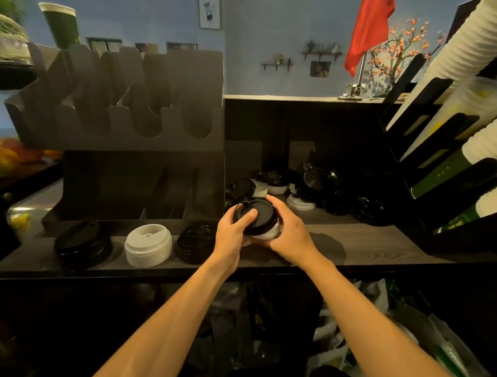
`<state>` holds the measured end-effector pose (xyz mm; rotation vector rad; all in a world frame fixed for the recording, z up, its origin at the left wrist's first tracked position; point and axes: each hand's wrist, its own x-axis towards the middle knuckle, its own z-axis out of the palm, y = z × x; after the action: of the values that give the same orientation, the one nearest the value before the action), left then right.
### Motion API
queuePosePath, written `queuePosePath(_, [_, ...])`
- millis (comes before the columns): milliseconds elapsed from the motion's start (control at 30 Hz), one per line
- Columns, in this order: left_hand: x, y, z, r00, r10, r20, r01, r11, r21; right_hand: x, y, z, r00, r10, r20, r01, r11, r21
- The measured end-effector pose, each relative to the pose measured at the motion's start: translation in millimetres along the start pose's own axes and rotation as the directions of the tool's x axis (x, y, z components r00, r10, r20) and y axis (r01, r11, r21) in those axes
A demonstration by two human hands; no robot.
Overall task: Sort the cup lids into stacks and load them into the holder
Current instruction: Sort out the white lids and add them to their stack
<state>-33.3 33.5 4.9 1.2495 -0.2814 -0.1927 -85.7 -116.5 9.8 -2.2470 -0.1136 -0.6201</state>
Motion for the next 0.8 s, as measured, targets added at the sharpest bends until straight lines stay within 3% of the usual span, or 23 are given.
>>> queuePosePath(100, [-1, 1, 2, 0.999, -0.031, -0.041, 0.030, 0.999, -0.026, -1, 1, 0, 0.998, 0.039, -0.051, -0.038, 0.999, 0.027])
queuePosePath(267, [-4, 5, 0, 0.995, -0.081, -0.065, 0.075, 0.993, -0.094, -7, -3, -1, 0.999, 0.022, 0.037, -0.025, 0.996, 0.090])
queuePosePath(367, [-8, 13, -3, 0.996, -0.080, -0.036, 0.077, 0.993, -0.091, -9, -5, 0, 0.998, 0.039, -0.048, -0.036, 0.997, 0.075])
queuePosePath(467, [-14, 29, -9, 0.997, 0.063, -0.049, -0.057, 0.992, 0.114, -9, -10, 3, 0.989, -0.024, -0.147, 0.023, 1.000, -0.008])
queuePosePath(633, [-24, 56, -29, 0.952, 0.295, -0.080, -0.252, 0.905, 0.342, 2, -32, 16, 0.973, -0.102, -0.207, 0.078, 0.990, -0.120])
queuePosePath(800, [-33, 78, -69, 0.910, 0.377, -0.172, -0.309, 0.894, 0.325, 10, -57, 45, 0.957, -0.173, -0.234, 0.142, 0.979, -0.146])
